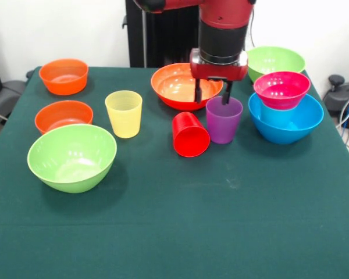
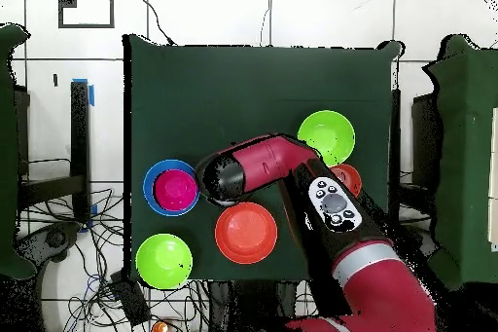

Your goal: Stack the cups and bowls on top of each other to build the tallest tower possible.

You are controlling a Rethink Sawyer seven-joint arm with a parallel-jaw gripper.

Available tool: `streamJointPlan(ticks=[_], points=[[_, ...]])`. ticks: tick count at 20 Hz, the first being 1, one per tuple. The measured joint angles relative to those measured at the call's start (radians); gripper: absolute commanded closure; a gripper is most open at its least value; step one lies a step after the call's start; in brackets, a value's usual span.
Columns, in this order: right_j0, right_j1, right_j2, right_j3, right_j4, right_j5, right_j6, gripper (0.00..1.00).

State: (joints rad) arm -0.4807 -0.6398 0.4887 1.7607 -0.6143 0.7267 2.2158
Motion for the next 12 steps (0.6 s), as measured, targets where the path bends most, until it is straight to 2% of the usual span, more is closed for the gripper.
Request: streamJointPlan(ticks=[12], points=[[-0.039, -0.005, 0.000, -0.001, 0.000, 0.000, 0.000, 0.00]])
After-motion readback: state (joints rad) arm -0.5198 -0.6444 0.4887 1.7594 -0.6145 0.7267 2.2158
